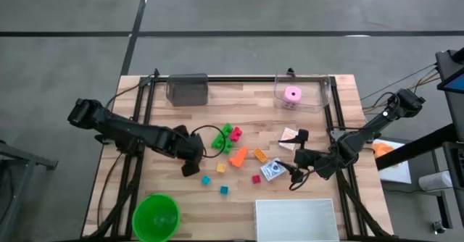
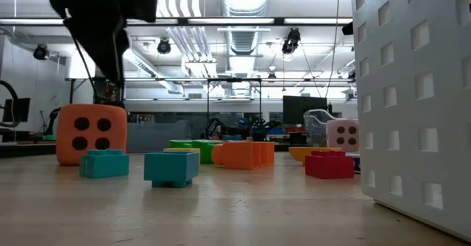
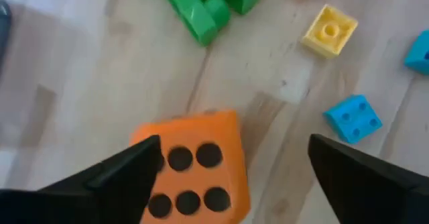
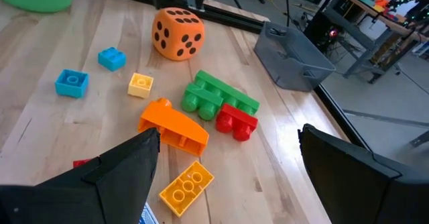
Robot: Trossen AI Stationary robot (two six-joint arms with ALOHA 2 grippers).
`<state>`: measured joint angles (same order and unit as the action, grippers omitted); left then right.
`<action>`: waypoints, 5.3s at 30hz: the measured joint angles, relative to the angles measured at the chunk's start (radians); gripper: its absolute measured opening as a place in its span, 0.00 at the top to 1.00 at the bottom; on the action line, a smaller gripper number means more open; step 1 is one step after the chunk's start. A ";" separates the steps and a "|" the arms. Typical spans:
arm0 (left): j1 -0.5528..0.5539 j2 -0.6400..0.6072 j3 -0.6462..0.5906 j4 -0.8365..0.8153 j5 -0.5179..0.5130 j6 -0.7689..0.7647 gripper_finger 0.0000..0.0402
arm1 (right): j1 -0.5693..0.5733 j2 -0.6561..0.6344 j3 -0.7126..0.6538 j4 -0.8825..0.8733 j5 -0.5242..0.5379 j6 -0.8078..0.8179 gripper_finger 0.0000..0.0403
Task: Pick & Place Toys
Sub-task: Put the orange dice into the transparent bin
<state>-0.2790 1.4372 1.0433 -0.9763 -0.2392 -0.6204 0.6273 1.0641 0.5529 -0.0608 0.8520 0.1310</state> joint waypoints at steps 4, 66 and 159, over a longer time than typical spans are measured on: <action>0.001 0.000 -0.039 -0.003 0.009 -0.034 0.03 | 0.000 0.000 0.000 0.000 0.000 0.000 0.13; 0.075 -0.002 -0.126 -0.012 -0.011 0.034 0.37 | 0.000 0.000 -0.002 -0.003 -0.017 0.004 0.13; 0.053 0.063 -0.099 0.127 0.044 0.096 0.00 | 0.000 0.000 -0.052 0.041 -0.058 0.013 0.13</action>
<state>-0.2262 1.5002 0.9447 -0.8497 -0.1956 -0.5242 0.6273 1.0641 0.5011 -0.0196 0.7937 0.1436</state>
